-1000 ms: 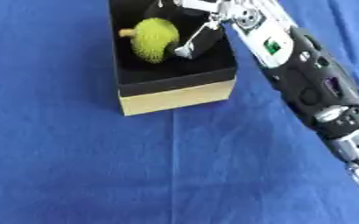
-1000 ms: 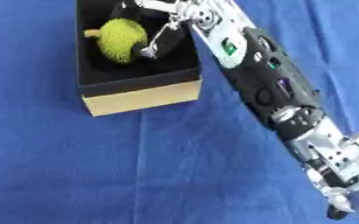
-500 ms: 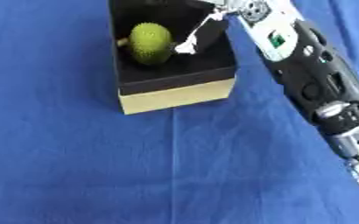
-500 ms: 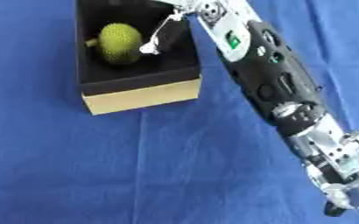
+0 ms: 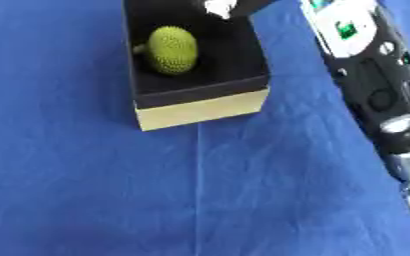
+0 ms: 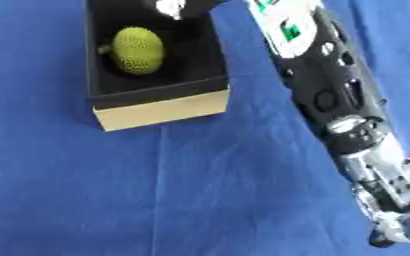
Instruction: Pick up objects on the table and place them in the box.
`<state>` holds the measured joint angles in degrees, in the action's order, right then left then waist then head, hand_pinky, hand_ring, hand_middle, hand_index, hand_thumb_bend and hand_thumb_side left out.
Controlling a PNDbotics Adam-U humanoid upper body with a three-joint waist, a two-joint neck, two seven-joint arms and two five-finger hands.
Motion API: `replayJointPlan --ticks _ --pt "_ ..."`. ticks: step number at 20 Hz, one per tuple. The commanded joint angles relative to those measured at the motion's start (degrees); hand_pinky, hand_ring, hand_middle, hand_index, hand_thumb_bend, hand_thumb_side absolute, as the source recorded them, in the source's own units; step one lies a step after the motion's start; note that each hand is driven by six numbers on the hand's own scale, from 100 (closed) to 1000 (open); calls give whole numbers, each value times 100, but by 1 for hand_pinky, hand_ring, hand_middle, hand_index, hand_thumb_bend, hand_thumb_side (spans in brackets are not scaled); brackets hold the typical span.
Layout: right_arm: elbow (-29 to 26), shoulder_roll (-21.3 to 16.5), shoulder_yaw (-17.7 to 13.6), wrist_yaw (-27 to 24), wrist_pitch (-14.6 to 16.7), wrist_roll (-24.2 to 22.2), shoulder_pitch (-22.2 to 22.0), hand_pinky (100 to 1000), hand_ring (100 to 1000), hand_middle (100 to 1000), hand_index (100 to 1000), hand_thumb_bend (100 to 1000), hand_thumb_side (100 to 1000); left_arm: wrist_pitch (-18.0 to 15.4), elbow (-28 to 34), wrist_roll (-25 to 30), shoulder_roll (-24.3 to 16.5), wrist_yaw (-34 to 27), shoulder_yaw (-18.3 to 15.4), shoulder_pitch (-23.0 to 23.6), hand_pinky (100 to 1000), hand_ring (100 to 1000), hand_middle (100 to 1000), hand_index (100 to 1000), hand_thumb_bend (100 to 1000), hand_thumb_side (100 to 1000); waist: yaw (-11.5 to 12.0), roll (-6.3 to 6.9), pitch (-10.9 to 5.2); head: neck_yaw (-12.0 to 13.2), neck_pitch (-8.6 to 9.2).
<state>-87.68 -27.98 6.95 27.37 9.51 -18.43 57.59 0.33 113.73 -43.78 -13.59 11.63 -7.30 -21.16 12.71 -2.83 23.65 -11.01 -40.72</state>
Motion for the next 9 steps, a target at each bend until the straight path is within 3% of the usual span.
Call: replayJointPlan --ticks 1,5,9 --pt "-771 -576 -315 -488 -198 586 -153 864 823 809 910 110 365 11 86 -44 -85 30 -55 -21 495 650 620 665 901 751 -20 44 -611 67 -16" --pt "-1371 -1158 -580 -981 -301 1102 -747 868 837 822 919 100 488 20 86 -88 -119 47 -84 -11 495 650 620 665 900 751 -75 52 -602 158 -4" --pt "-1759 -1455 -903 -1547 -322 1732 -1417 873 844 816 926 100 597 27 86 -125 -133 59 -105 -6 495 650 620 665 901 752 -119 80 -585 236 14"
